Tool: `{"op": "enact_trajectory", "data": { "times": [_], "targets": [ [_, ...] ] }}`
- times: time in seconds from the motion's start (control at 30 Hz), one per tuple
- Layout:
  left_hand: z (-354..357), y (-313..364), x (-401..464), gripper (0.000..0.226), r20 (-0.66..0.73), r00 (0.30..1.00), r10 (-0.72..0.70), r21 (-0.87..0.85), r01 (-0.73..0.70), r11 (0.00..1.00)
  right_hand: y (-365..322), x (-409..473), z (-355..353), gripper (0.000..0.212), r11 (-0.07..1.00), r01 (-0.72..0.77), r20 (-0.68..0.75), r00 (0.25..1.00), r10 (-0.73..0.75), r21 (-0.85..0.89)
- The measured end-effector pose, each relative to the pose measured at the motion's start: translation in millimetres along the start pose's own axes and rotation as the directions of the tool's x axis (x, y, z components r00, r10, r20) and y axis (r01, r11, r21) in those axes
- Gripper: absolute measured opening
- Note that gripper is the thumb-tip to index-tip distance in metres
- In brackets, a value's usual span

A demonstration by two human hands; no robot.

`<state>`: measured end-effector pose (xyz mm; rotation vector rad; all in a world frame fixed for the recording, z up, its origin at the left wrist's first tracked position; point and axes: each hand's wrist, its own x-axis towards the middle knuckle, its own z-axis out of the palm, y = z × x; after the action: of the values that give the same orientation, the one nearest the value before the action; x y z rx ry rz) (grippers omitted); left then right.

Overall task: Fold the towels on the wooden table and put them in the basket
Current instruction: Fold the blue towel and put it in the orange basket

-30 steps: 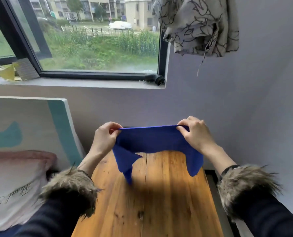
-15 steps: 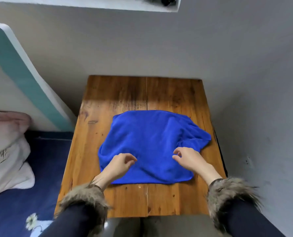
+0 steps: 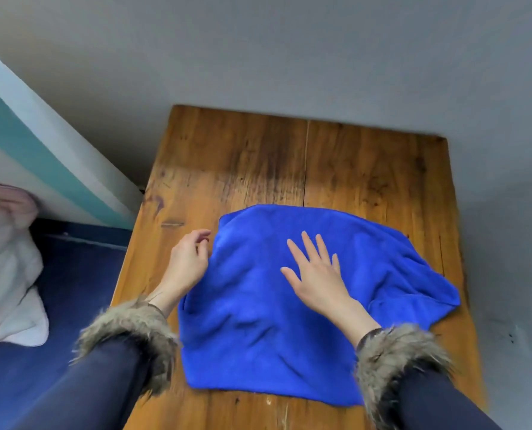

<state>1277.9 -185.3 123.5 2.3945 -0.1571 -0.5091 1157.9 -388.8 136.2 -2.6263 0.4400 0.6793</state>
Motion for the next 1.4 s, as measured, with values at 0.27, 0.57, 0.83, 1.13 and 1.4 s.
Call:
{"op": "enact_trajectory", "data": {
  "times": [0.27, 0.57, 0.83, 1.13, 1.4],
  "targets": [
    [6, -2, 67, 0.037, 0.194, 0.973, 0.121, 0.288, -0.175, 0.942, -12, 79, -4, 0.069, 0.983, -0.013, 0.087, 0.996, 0.029, -0.186],
    [-43, 25, 81, 0.03, 0.513, 0.842, 0.168, -0.371, 0.04, 0.928, -10, 77, 1, 0.068, 0.983, -0.033, 0.108, 0.993, 0.053, -0.182],
    [-102, 27, 116, 0.027, 0.569, 0.818, 0.086, 0.014, -0.115, 0.993, -15, 75, -10, 0.071, 0.983, -0.061, 0.177, 0.98, 0.091, -0.172],
    [-130, -4, 136, 0.03, 0.552, 0.834, -0.015, 0.335, -0.205, 0.92, -15, 75, -10, 0.074, 0.981, -0.092, 0.158, 0.98, 0.12, -0.173],
    [-143, -7, 129, 0.029, 0.419, 0.87, 0.259, 0.524, -0.465, 0.713, -17, 74, -11, 0.075, 0.979, -0.113, 0.155, 0.978, 0.14, -0.171]
  ]
}}
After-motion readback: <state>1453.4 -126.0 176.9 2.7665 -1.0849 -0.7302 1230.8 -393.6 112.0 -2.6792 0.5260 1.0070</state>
